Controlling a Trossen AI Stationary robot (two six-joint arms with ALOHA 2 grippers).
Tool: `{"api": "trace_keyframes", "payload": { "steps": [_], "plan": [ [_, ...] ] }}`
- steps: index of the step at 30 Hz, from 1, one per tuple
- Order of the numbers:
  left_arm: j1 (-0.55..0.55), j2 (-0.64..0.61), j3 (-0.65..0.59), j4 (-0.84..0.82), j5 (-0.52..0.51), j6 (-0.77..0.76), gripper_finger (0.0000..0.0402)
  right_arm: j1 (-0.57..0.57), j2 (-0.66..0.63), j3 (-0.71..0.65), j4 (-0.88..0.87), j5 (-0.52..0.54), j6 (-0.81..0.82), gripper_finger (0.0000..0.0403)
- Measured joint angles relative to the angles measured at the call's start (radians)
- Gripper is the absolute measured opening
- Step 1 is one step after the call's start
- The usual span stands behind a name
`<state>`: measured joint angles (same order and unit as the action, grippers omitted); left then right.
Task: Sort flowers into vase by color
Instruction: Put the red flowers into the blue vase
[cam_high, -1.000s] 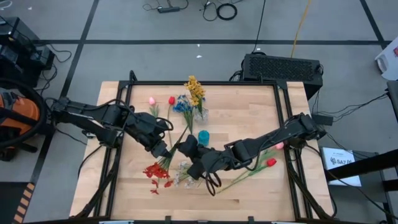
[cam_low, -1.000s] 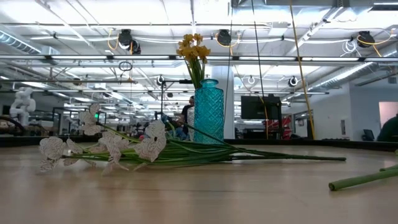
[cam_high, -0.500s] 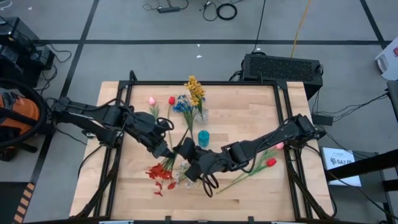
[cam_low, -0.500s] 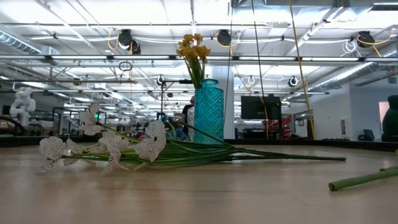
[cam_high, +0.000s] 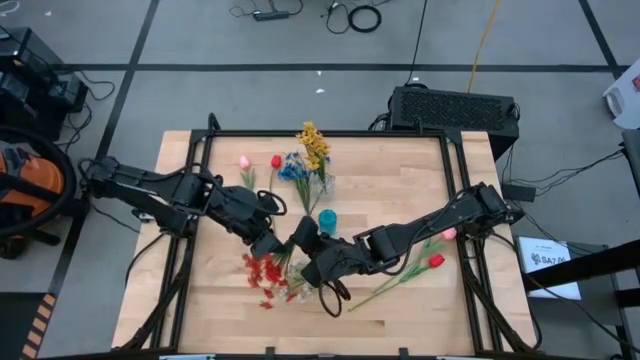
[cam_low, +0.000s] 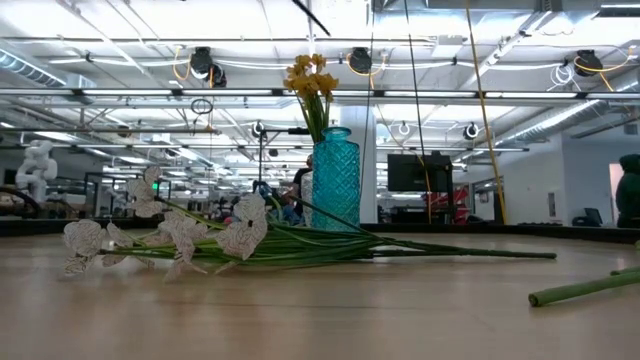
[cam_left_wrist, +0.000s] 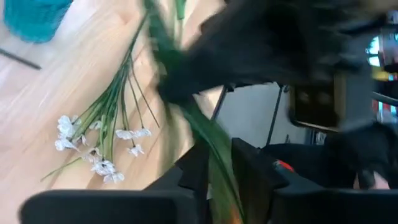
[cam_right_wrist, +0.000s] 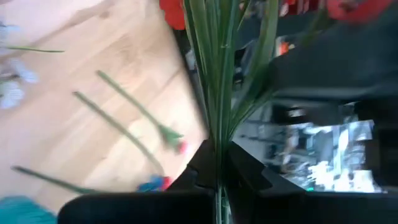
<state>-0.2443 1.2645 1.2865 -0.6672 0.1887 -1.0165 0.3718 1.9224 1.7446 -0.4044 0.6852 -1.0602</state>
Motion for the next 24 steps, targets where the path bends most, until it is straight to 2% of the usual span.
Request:
{"api": "trace_keyframes", "payload": {
  "steps": [7,13,16,19,24],
  "plan": [
    [0.022,-0.02,0.0,-0.002,0.134,0.166,0.012,-0.002,0.001,-0.001,-0.132,0.038,0.164,0.0003],
    [0.07,-0.108,0.0,-0.043,0.157,0.331,0.0123,-0.005,-0.009,-0.001,-0.232,0.102,0.365,0.0003],
    [0.096,-0.192,0.0,-0.087,0.109,0.415,0.0123,-0.005,-0.032,-0.001,-0.285,0.171,0.484,0.0002],
    [0.114,-0.287,0.0,-0.136,0.019,0.484,0.0122,-0.005,-0.065,-0.001,-0.368,0.215,0.641,0.0002],
    [0.105,-0.425,-0.001,-0.203,-0.193,0.532,0.0122,-0.006,-0.176,-0.002,-0.52,0.261,1.047,0.0002]
  ]
}}
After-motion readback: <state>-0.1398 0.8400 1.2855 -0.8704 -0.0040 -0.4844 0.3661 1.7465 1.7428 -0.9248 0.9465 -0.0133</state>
